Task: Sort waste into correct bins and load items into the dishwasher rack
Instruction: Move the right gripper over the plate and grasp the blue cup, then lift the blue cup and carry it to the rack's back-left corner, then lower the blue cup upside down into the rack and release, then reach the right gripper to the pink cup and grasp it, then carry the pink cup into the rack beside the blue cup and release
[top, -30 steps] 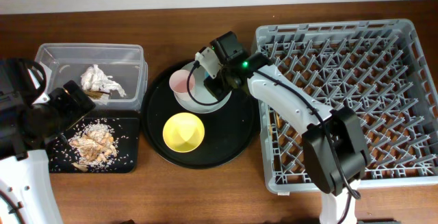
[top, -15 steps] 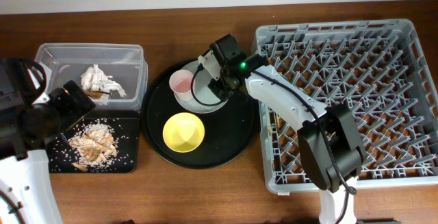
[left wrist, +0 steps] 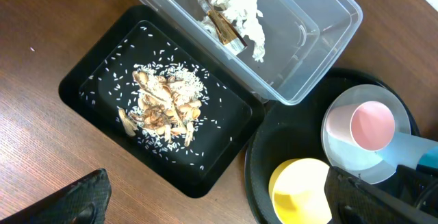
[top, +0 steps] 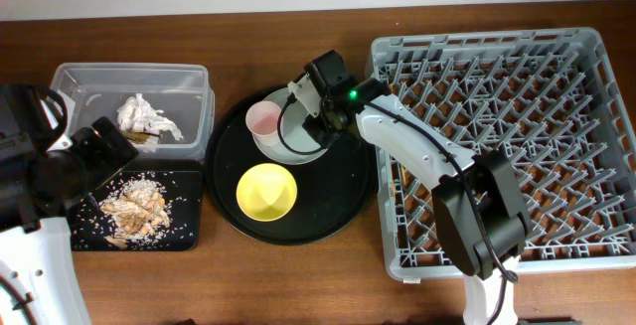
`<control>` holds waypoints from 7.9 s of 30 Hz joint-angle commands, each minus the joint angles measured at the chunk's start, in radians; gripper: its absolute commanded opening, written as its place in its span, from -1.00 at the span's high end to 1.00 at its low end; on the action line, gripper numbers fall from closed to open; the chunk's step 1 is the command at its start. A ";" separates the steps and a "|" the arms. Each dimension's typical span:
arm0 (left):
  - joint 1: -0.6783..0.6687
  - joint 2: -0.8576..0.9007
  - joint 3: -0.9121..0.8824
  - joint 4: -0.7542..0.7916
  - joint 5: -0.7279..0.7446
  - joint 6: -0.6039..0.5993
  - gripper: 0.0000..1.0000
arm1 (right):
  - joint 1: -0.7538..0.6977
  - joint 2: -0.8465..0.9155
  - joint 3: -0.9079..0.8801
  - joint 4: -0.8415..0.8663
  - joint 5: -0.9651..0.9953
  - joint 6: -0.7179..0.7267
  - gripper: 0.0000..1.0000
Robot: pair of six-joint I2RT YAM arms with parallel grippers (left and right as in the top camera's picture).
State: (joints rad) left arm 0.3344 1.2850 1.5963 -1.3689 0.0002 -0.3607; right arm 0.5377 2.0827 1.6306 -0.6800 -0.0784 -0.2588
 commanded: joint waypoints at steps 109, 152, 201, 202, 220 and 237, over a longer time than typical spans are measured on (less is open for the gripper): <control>0.002 0.003 0.009 0.002 0.000 -0.009 -0.99 | -0.624 0.217 0.370 -0.612 -0.682 -0.291 0.92; 0.002 0.003 0.009 0.002 0.000 -0.009 -0.99 | -0.379 -0.027 0.371 -0.350 -0.108 0.111 0.91; 0.002 0.003 0.009 0.002 0.000 -0.009 -0.99 | 0.206 0.215 0.372 -0.166 0.038 0.163 0.92; 0.002 0.003 0.009 0.002 0.000 -0.009 -0.99 | 0.201 0.203 0.381 -0.185 0.037 0.163 0.92; 0.002 0.003 0.009 0.002 0.000 -0.009 -0.99 | -0.483 -0.235 0.270 -0.779 -0.903 -0.135 0.92; 0.002 0.003 0.009 0.002 0.000 -0.009 -0.99 | -0.656 -0.234 -0.253 -0.339 -0.697 -0.114 0.88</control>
State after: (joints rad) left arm 0.3344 1.2858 1.5963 -1.3693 -0.0002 -0.3607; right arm -0.0963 1.8389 1.3911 -1.0046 -1.0504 -0.3740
